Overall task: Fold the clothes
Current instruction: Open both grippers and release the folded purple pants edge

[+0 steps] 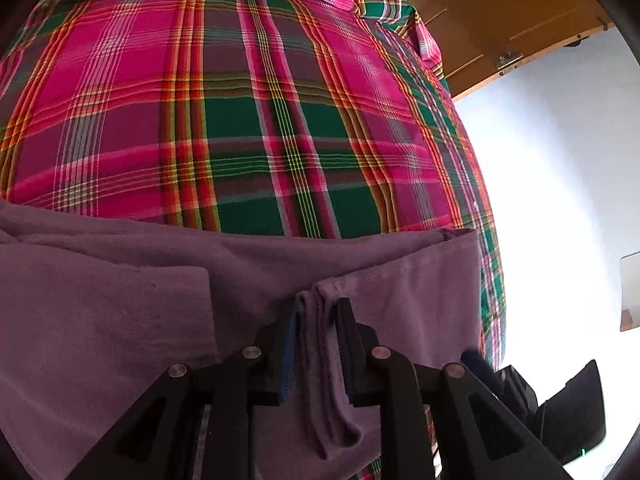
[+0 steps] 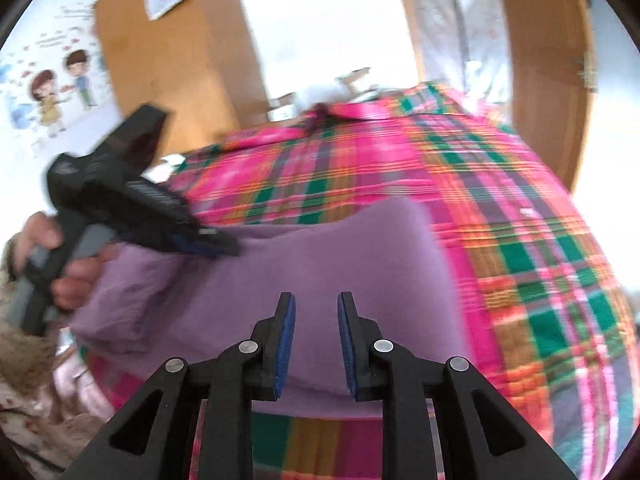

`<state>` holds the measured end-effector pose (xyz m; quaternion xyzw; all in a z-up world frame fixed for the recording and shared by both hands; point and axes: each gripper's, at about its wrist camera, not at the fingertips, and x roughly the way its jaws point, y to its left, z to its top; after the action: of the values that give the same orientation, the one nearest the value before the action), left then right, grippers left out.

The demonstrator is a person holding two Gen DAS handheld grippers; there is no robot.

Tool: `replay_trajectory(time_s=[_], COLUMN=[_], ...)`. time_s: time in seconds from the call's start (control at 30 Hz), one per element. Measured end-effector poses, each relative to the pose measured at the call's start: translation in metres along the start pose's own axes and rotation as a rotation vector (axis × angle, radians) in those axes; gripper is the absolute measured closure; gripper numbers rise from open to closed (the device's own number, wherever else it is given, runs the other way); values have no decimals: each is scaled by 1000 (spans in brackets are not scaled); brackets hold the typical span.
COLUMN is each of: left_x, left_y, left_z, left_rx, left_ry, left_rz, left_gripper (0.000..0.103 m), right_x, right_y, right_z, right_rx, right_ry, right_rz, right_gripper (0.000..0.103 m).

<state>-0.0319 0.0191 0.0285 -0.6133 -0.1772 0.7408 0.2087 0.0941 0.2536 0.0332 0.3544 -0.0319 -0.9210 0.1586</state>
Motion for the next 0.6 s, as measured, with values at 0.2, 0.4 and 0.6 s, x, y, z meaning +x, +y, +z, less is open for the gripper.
replay_trajectory(time_s=[0.2,0.4,0.6], left_x=[-12,-19,1], left_y=[6,-8,-34], left_z=[-1,2,0], left_rx=[-16,31,119], left_ry=[-40,-85,-44], left_rz=[23,11,-25], left_gripper=[83,83,83], right_x=[12,0,12], right_y=[-23,-29,-29], right_z=[-8,10,35], right_rx=[-3,-8,-46], right_ry=[82,13,-19], right_rz=[-132,-117,-119], right_gripper=[81,81,81])
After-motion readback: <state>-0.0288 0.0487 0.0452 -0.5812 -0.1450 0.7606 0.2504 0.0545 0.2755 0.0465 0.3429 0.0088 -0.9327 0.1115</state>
